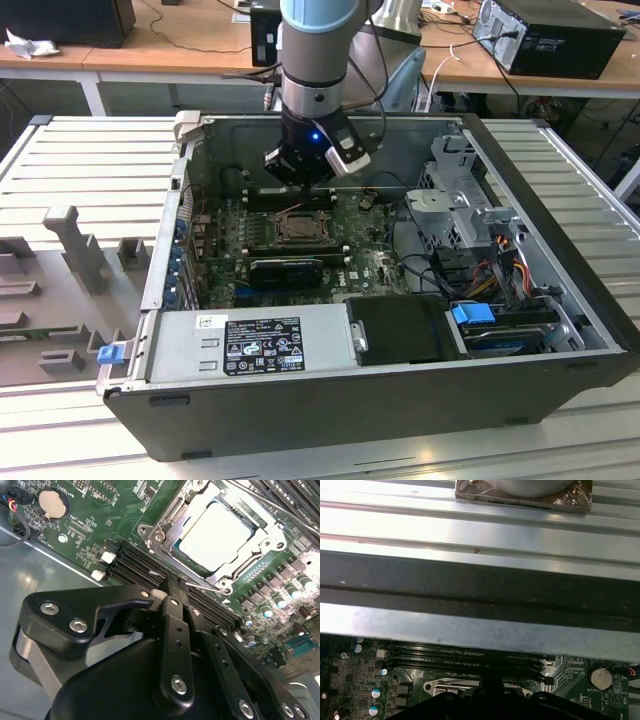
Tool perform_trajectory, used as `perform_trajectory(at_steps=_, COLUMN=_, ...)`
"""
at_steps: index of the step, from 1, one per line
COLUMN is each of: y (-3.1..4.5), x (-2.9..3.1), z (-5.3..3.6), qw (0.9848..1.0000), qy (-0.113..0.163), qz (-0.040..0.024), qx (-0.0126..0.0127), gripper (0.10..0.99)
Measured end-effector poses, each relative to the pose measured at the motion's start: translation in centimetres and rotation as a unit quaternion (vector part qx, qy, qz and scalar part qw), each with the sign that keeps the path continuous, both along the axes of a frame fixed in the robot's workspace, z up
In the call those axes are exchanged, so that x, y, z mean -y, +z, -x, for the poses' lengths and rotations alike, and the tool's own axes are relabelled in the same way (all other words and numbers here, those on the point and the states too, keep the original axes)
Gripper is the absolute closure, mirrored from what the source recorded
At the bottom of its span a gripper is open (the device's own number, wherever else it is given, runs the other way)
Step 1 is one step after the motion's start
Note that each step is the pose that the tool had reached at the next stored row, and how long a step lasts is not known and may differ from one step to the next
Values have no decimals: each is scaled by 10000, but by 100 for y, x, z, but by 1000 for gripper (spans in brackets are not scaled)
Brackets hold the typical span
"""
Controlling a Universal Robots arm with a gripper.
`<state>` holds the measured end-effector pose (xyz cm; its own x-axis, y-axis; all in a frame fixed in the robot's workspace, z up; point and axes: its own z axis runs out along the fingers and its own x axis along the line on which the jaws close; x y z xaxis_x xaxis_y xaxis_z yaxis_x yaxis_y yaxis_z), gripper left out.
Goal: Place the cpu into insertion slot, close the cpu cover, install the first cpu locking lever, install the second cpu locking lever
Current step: 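Install the first cpu locking lever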
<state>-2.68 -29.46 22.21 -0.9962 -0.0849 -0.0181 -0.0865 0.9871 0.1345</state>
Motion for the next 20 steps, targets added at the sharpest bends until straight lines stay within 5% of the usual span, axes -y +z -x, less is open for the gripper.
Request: perform_trajectory(at_steps=20, y=-102, x=-5, z=-64, qw=10000, qy=-36, qz=-1, qx=2, gripper=980)
